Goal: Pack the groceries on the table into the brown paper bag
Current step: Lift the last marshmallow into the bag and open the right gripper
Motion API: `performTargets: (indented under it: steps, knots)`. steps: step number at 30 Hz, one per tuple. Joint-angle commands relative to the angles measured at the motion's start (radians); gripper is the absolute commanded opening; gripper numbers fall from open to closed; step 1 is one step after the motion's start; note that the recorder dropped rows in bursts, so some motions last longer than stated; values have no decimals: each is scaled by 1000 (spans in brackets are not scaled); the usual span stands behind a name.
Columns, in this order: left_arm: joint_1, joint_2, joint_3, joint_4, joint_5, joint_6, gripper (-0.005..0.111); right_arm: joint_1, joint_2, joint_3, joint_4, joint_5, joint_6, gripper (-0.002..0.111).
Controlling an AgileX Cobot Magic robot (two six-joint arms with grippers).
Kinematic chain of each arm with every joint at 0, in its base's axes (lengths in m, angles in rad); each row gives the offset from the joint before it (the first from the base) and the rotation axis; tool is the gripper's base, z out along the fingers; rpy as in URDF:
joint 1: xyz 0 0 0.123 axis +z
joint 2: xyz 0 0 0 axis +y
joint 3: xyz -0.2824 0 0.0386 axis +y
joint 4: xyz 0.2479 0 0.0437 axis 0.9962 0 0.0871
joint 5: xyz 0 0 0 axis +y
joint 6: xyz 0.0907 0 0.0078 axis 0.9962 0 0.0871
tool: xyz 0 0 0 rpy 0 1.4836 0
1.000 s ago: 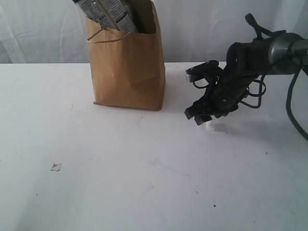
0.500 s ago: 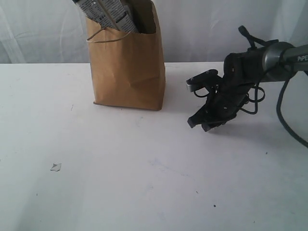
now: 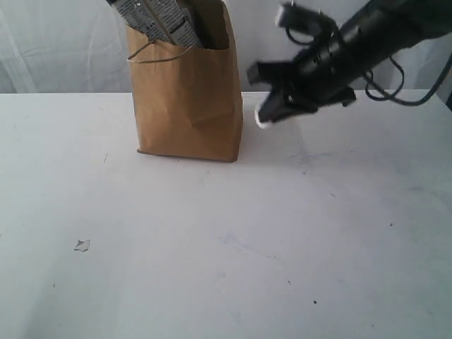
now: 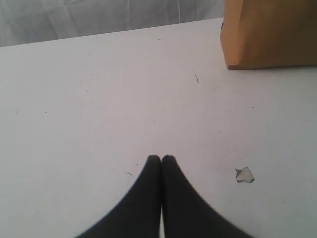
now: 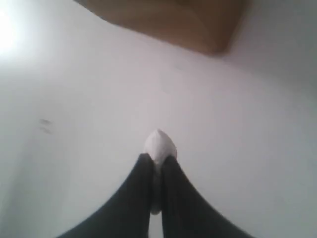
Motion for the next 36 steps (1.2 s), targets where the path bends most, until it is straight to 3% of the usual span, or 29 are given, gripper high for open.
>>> performTargets:
  steps: [1,3,10,15,23,26,32,36]
  knots:
    - [0,-6,7,16,-1,2,0,-2,-59,-15,598,-55,-604,0]
    - [0,-6,7,16,-1,2,0,-2,-52,-15,739,-75,-809,0]
    - [0,-6,7,16,-1,2,0,-1,21,-15,1088,-237,-1103,0]
    - [0,-6,7,16,-1,2,0,21,107,-32,1088,-269,-1297,0]
    - [0,-6,7,16,-3,2,0,38,169,-35,1088,-298,-1375,2]
    - [0,-6,7,16,-3,2,0,38,169,-35,1088,-325,-1393,12]
    - [0,-6,7,16,-3,2,0,38,169,-35,1088,-298,-1420,46]
    - [0,-6,7,16,-3,2,0,38,169,-35,1088,-296,-1418,53]
